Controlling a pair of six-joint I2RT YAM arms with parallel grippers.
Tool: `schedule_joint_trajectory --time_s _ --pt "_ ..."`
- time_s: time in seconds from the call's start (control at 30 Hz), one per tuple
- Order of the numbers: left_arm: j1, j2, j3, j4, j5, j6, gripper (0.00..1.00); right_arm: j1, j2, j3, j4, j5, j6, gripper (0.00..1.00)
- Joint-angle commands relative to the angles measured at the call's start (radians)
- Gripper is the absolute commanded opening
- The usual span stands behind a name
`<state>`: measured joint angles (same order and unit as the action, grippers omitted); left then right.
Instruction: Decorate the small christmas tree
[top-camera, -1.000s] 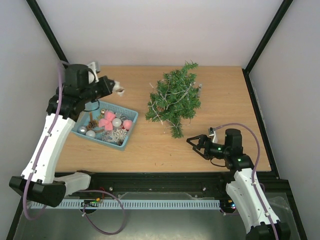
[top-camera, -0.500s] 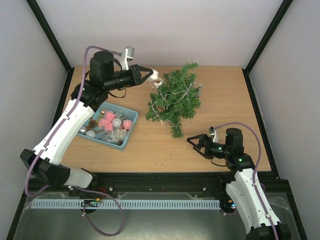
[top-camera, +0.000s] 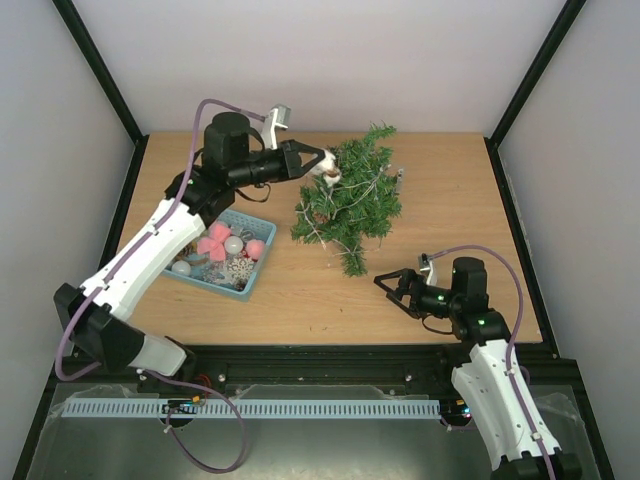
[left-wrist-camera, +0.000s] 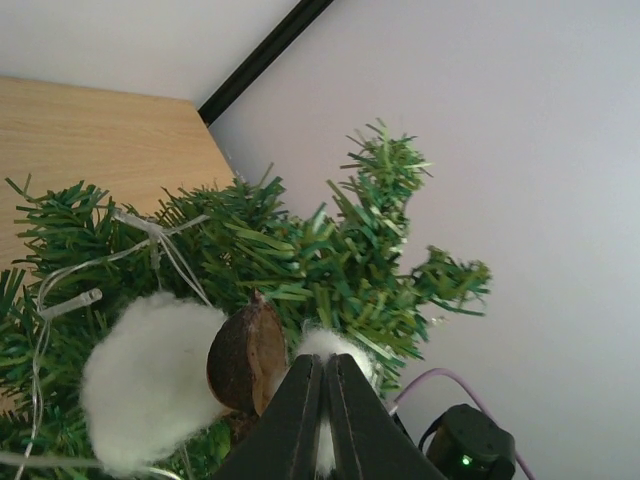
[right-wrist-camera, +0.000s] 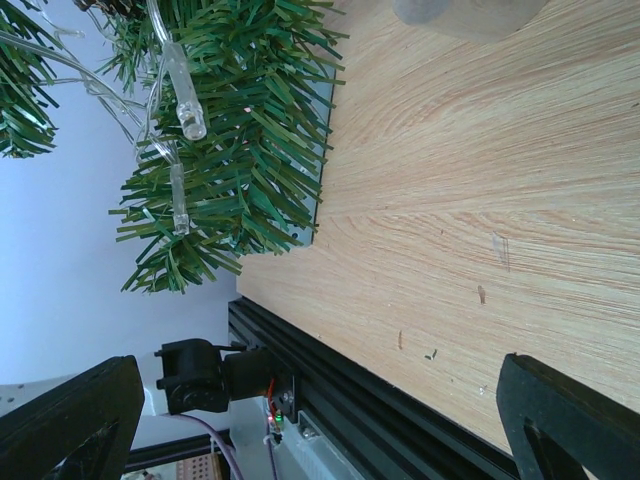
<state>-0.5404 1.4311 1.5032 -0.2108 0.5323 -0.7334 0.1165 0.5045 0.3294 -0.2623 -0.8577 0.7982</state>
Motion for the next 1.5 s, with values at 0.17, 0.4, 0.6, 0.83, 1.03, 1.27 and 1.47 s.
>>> schedule_joint_trajectory --time_s 0.17,0.4,0.6,0.83,1.03,1.27,1.47 --pt "-0.002 0.046 0.004 0.102 0.036 -0.017 0.02 0.004 -0.032 -0.018 -0.032 -0.018 0.011 0.98" --pt "0.026 0.036 -0.025 0.159 0.068 -0.06 0.02 0.004 -0.039 -0.032 -0.028 -0.022 0.012 0.98" --pt "0.041 0.038 -0.05 0.192 0.09 -0.082 0.02 0.004 -0.041 -0.042 -0.011 -0.023 0.021 0.98" --pt "0.053 0.055 -0.096 0.252 0.105 -0.117 0.02 0.004 -0.041 -0.05 -0.002 -0.022 0.025 0.99" --pt "0.054 0.074 -0.109 0.269 0.11 -0.123 0.02 0.004 -0.042 -0.056 0.003 -0.019 0.023 0.99" --pt "0.05 0.084 -0.118 0.283 0.12 -0.123 0.02 0.004 -0.036 -0.06 0.015 -0.02 0.029 0.98" --pt "0.028 0.096 -0.116 0.275 0.133 -0.108 0.03 0.004 -0.026 -0.061 0.024 -0.018 0.029 0.98"
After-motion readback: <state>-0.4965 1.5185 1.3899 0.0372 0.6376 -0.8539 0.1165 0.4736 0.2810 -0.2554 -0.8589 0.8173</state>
